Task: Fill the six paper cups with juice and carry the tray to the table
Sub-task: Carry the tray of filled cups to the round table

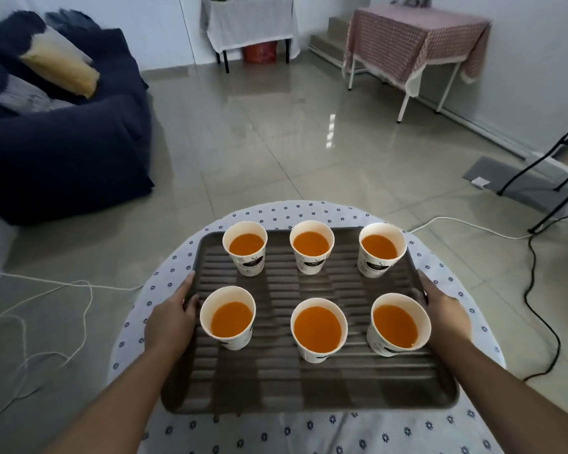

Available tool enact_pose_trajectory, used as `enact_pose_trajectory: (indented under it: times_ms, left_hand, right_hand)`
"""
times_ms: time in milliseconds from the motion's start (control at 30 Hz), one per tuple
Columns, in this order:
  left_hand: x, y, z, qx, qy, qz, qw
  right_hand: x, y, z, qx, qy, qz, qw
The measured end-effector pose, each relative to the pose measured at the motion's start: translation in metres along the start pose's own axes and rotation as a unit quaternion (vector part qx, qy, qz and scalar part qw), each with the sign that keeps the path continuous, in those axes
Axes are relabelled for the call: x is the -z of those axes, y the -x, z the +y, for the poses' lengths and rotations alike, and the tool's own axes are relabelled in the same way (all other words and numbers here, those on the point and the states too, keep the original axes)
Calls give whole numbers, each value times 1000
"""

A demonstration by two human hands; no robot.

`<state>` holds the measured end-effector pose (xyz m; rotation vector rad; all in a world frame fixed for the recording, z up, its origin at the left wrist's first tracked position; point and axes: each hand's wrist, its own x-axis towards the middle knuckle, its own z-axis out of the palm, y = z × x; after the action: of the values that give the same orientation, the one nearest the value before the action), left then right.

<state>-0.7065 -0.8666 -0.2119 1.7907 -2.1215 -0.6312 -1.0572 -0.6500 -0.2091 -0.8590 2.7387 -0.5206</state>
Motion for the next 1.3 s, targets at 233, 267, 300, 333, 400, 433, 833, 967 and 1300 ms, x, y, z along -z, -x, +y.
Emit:
enact_pose_trajectory:
  times_ms: [233,267,300,333,400,433,833,967,1300]
  left_hand:
    - [-32,-43,-1,-2,-41,-15,999]
    - [-34,-44,-1,-2,-46,-19,999]
    - [-36,-44,-1,-2,-50,-22,999]
    - [-36,-44,-1,-3,-52,-24,998]
    - [-37,-45,-1,-3,-55,-24,998]
    - [-37,-45,0,0,-54,-25,998]
    - [-33,-39,1,-20,-129,-63,989]
    - [-29,-39,-9,-35,-108,-74,991]
    - [2,66,-22,-39,-75,29,996]
  right_hand:
    - [-29,-34,1,-24,15,-15,999]
    - [-32,-35,1,-29,21,-18,999]
    - [-33,-35,2,-31,26,-20,999]
    - [-35,-36,1,-31,29,-24,999]
    - [-35,-37,0,-23,29,-24,999]
    - [-35,-38,0,-21,28,-24,999]
    - [-33,-39,-8,2,171,-100,980]
    - [-27,-34,-4,11,137,-92,986]
    - [6,38,14,18,6,16,1000]
